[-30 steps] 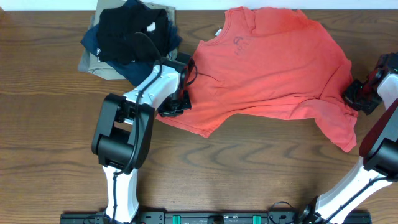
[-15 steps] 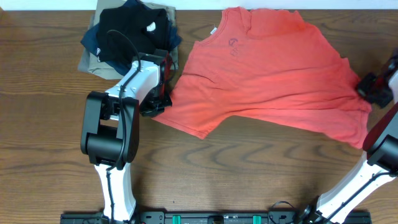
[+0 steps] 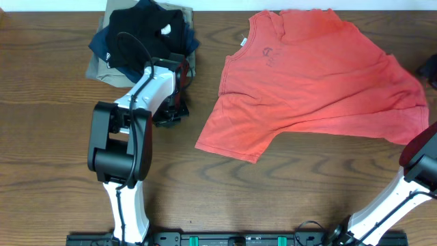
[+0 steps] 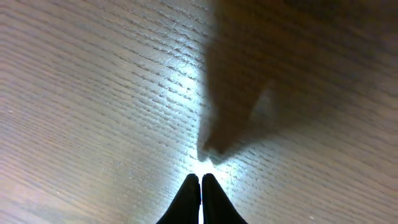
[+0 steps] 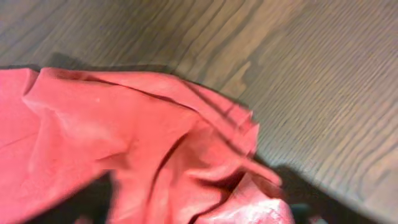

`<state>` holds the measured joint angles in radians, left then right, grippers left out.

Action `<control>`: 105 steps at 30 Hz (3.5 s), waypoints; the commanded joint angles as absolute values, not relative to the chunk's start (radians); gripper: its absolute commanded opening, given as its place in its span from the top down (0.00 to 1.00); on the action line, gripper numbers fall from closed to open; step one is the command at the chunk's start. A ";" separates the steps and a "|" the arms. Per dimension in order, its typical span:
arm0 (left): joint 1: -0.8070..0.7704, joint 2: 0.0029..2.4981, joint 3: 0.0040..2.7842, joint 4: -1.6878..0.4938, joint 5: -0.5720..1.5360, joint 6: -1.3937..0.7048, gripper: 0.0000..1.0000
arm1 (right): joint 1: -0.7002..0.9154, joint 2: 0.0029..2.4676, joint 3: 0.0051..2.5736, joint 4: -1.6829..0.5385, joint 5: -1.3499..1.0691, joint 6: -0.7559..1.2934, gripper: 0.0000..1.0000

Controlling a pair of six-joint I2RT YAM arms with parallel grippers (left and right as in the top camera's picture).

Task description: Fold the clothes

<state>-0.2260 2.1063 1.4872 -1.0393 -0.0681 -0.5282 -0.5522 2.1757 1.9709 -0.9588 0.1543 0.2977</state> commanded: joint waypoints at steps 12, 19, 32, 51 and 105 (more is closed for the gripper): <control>-0.323 1.975 1.483 -1.033 -0.088 -0.490 0.94 | -0.567 2.165 1.988 -1.218 0.097 0.481 0.01; -0.437 1.857 1.483 -0.984 -0.027 -0.483 0.94 | -0.569 2.133 1.988 -1.346 0.101 0.543 0.09; -0.589 1.990 1.483 -0.879 0.191 -0.445 0.94 | -0.569 2.132 1.796 -1.322 0.122 0.500 0.99; -0.572 2.088 1.443 -0.910 0.168 -0.448 0.94 | -0.571 2.132 1.476 -1.013 0.131 0.499 0.99; -0.535 1.741 1.297 -0.795 0.179 -0.453 0.94 | -0.492 1.839 1.512 -0.748 -0.185 0.306 0.47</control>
<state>-0.5076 1.6650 1.2961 -0.8082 0.1547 -0.4732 -0.5156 1.8011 1.5043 -0.7624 -0.1940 0.3367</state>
